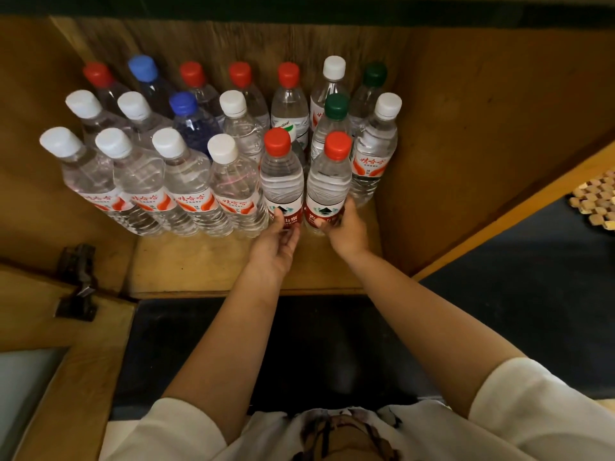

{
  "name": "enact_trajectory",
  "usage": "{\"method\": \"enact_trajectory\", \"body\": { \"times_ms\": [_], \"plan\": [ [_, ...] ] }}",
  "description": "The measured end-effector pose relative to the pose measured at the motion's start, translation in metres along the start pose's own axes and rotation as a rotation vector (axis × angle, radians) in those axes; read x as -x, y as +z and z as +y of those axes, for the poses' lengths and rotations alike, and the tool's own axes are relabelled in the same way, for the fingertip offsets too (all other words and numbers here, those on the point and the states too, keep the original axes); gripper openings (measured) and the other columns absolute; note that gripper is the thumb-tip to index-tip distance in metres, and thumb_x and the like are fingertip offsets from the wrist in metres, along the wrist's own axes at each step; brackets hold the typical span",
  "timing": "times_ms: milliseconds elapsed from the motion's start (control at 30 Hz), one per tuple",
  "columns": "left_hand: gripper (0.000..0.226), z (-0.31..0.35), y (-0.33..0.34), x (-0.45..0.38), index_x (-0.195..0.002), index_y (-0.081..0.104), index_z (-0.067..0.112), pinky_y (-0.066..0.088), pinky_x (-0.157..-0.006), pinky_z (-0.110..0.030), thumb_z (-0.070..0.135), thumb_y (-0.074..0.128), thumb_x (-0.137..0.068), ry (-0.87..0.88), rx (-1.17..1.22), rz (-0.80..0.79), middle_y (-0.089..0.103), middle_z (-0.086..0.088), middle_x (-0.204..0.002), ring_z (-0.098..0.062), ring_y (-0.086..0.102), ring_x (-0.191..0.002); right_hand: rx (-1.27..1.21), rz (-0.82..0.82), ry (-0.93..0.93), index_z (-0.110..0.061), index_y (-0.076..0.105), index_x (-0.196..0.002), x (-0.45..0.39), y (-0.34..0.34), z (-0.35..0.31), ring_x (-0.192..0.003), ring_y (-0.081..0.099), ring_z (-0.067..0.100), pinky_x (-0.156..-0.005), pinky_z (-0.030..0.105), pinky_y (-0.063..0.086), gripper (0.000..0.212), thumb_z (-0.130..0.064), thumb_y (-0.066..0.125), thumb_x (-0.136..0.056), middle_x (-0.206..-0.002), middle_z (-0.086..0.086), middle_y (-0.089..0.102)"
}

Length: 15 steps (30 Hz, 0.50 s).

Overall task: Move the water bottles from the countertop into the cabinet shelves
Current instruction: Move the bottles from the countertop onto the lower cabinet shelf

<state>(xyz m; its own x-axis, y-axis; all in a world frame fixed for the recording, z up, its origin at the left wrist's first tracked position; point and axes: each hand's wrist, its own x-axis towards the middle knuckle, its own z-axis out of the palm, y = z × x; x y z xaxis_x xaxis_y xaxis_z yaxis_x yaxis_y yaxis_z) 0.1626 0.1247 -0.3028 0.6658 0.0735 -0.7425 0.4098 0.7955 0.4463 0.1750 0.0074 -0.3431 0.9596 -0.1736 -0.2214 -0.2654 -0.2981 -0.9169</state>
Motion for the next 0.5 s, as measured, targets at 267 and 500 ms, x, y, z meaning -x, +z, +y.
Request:
{"method": "enact_trajectory", "body": {
  "times_ms": [267,500],
  "plan": [
    [0.027,-0.029,-0.008,0.021,-0.12,0.053,0.007,0.048,-0.088,-0.033,0.013,0.052,-0.093,-0.031,-0.273,-0.015,0.059,-0.011,-0.11,-0.026,0.056,-0.111,0.184,-0.364,0.192,-0.025,0.006,-0.148,0.041,-0.037,0.014,-0.139,0.026,0.022,-0.108,0.037,0.027,0.081,-0.036,0.059,-0.087,-0.153,0.002,0.024],
    [0.023,-0.082,0.017,0.063,-0.096,0.061,0.025,0.047,-0.09,-0.035,0.007,0.047,-0.092,0.136,-0.602,-0.118,0.06,0.005,-0.116,-0.014,0.056,-0.109,0.309,-0.845,0.053,-0.024,0.045,-0.132,0.1,-0.129,0.035,-0.107,0.056,0.008,-0.092,0.022,0.045,0.045,-0.026,0.058,-0.089,-0.124,-0.001,0.055]
  ]
}}
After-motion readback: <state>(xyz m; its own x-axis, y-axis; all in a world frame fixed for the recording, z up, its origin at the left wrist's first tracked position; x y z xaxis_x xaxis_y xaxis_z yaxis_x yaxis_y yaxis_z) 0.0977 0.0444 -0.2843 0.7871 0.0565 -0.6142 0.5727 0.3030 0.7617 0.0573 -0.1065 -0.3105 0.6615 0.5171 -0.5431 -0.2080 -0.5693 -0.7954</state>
